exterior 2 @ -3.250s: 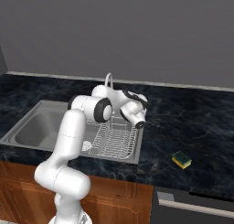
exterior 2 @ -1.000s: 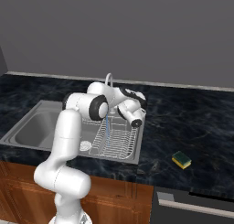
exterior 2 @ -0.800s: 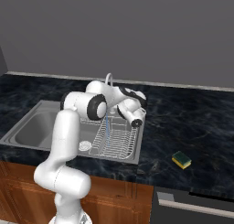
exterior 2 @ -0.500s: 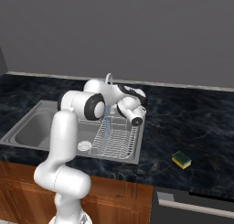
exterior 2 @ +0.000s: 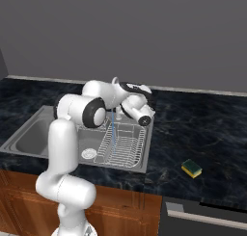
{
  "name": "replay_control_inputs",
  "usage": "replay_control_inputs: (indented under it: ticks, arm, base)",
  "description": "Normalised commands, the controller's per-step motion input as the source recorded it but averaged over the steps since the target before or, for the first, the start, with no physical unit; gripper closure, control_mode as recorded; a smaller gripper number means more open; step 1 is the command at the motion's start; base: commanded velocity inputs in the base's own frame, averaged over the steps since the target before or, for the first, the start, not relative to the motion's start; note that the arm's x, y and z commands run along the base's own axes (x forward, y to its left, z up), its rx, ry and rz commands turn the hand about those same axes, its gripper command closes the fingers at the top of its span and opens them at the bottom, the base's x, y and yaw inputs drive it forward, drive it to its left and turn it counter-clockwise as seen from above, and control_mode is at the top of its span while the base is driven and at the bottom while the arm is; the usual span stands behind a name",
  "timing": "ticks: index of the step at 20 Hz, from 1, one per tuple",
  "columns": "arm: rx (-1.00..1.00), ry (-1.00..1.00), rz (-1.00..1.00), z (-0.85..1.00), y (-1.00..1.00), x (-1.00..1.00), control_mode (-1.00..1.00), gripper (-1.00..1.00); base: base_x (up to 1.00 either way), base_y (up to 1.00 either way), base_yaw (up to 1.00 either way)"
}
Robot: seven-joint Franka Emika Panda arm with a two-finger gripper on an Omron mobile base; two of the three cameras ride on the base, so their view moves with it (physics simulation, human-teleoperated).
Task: Soak the sponge with water for a few seconds and then drop it inside the sink.
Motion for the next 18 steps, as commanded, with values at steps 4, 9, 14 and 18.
replay_control_inputs:
  ticks: [4,9,14,18]
  arm:
    - [0.03,0.0,-0.04,0.43,-0.19,-0.33,-1.0,-1.0]
    - [0.04,0.0,-0.05,0.36,-0.2,-0.34,-1.0,-1.0]
    - [0.01,0.06,-0.05,0.37,-0.05,-0.36,-1.0,-1.0]
    - [0.0,0.07,-0.08,0.37,-0.01,-0.51,-1.0,-1.0]
  base:
    - [0.0,0.0,0.0]
    - [0.0,0.0,0.0]
    - [0.0,0.0,0.0]
    - [0.0,0.0,0.0]
